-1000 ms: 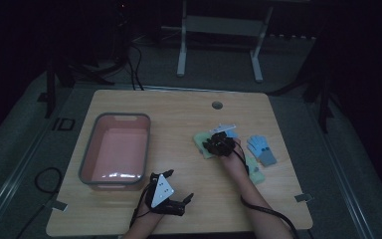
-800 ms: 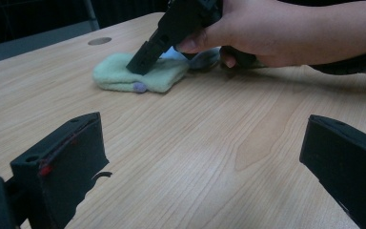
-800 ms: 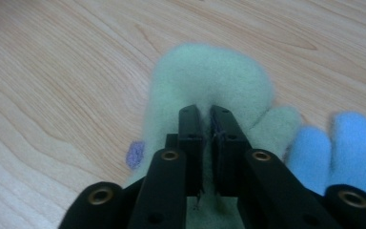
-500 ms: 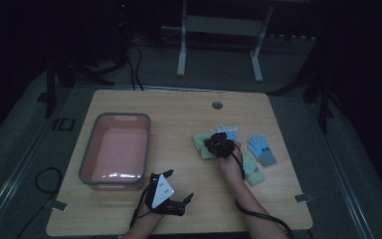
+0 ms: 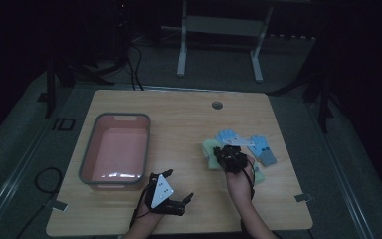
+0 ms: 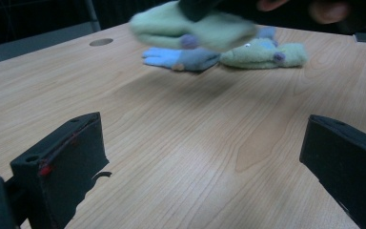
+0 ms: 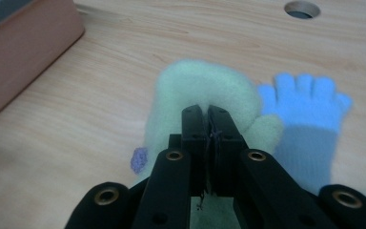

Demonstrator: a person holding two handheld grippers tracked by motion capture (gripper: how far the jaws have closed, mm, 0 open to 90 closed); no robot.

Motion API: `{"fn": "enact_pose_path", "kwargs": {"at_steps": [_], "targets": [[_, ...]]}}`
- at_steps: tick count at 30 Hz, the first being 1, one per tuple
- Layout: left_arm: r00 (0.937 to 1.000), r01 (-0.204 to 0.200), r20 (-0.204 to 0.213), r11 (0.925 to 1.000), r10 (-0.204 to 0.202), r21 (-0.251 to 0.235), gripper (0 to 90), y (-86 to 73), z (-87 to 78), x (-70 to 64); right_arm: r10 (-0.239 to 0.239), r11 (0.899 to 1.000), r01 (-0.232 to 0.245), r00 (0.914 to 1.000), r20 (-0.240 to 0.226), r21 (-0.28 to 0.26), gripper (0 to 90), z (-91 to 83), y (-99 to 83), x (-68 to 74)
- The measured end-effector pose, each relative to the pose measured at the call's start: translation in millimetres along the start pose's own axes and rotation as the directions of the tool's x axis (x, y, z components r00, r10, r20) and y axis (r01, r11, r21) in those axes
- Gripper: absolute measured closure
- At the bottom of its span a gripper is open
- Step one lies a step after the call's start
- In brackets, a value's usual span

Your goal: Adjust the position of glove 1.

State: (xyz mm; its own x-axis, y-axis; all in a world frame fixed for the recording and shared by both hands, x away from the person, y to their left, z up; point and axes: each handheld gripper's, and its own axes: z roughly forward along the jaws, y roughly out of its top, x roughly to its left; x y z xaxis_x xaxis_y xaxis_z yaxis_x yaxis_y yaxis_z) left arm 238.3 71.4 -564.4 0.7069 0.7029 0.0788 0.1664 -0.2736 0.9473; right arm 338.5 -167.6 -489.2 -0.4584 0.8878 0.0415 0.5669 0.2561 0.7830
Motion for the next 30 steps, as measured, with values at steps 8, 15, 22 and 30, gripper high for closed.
{"fn": "enact_pose_path", "kwargs": {"at_steps": [8,15,22,30], "targets": [[1.0000,-0.001,-0.002,1.0000,0.001,0.002,1.8,0.1,0.1,-0.1,0.005,1.000,-0.004,0.9989,0.046,-0.027,86.8,-36.4,-20.4,14.9],[1.0000,-0.005,-0.003,1.0000,0.005,0.000,1.8,0.0,-0.1,-0.7,0.030,1.000,-0.030,0.9962,0.081,-0.005,86.7,-39.5,-52.8,27.6],[1.0000,-0.003,-0.002,1.0000,0.003,0.000,1.8,0.0,-0.2,-0.4,0.065,0.998,-0.066,0.9919,0.109,-0.001,86.7,-32.0,-65.1,26.4],[1.0000,-0.005,0.002,1.0000,0.005,0.000,1.7,0.0,-0.1,-0.8,0.060,0.996,-0.066,0.9937,0.095,0.064,85.5,-7.7,-88.4,27.8]]}}
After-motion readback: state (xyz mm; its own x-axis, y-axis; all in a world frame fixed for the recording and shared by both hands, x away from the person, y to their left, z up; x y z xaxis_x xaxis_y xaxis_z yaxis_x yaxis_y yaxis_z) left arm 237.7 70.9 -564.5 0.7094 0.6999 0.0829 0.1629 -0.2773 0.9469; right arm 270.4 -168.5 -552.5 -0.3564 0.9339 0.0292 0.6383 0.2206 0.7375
